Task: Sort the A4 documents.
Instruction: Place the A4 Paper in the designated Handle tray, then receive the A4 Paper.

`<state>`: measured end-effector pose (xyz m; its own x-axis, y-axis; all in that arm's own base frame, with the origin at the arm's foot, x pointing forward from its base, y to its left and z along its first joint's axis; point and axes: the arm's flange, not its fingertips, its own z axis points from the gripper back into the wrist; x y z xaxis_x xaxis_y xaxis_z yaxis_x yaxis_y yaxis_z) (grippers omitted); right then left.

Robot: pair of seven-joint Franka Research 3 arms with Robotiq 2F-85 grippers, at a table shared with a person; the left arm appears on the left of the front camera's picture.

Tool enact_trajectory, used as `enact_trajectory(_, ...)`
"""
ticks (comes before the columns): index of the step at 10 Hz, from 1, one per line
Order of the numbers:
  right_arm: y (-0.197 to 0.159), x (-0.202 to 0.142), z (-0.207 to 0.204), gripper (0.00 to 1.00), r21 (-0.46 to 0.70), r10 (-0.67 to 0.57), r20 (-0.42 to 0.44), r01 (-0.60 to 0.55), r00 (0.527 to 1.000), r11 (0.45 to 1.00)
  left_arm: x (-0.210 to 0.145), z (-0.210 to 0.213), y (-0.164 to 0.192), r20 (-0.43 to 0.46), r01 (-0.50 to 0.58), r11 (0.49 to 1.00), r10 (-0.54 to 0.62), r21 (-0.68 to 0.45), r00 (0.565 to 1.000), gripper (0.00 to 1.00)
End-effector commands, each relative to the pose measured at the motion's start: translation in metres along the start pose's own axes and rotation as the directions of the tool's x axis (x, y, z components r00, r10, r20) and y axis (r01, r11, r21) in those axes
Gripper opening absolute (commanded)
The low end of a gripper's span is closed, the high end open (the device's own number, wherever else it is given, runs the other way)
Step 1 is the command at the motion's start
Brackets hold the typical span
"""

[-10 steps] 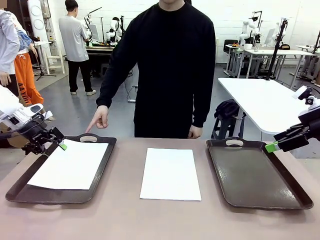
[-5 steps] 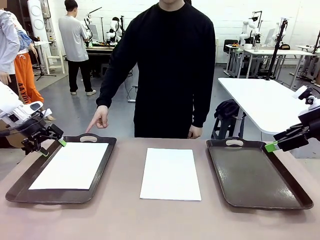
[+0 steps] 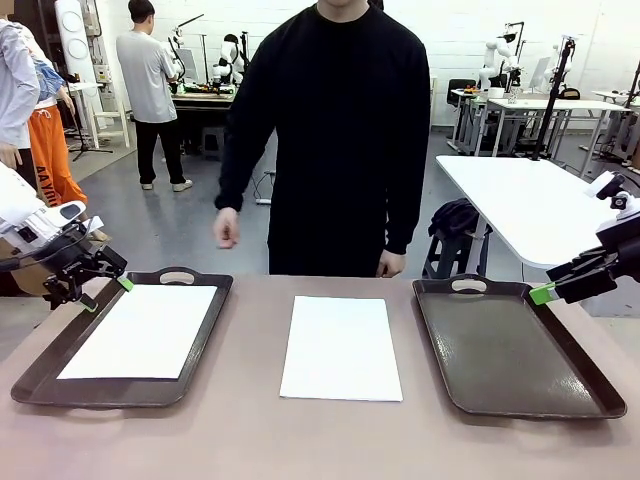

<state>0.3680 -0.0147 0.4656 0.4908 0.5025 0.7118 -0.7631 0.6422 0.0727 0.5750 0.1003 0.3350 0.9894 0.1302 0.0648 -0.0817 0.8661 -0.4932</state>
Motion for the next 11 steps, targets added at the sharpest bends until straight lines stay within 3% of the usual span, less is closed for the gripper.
enact_trajectory(1, -0.004, 0.000, -0.002, 1.00, 0.017, 0.012, 0.016, -0.012, 1.000, 1.000, 0.000, 0.000, 0.001, 0.001, 0.019, 1.000, -0.019, 0.007, 1.000, 1.00)
enact_trajectory(10, -0.004, 0.000, -0.002, 1.00, 0.017, 0.012, 0.016, -0.012, 1.000, 1.000, 0.000, 0.000, -0.001, -0.001, 0.001, 1.000, -0.001, 0.000, 1.000, 1.00)
enact_trajectory(11, -0.004, 0.000, -0.002, 1.00, 0.017, 0.012, 0.016, -0.012, 1.000, 1.000, -0.007, 0.005, -0.046, 0.094, 0.165, 0.974, -0.181, 0.155, 0.979, 1.00)
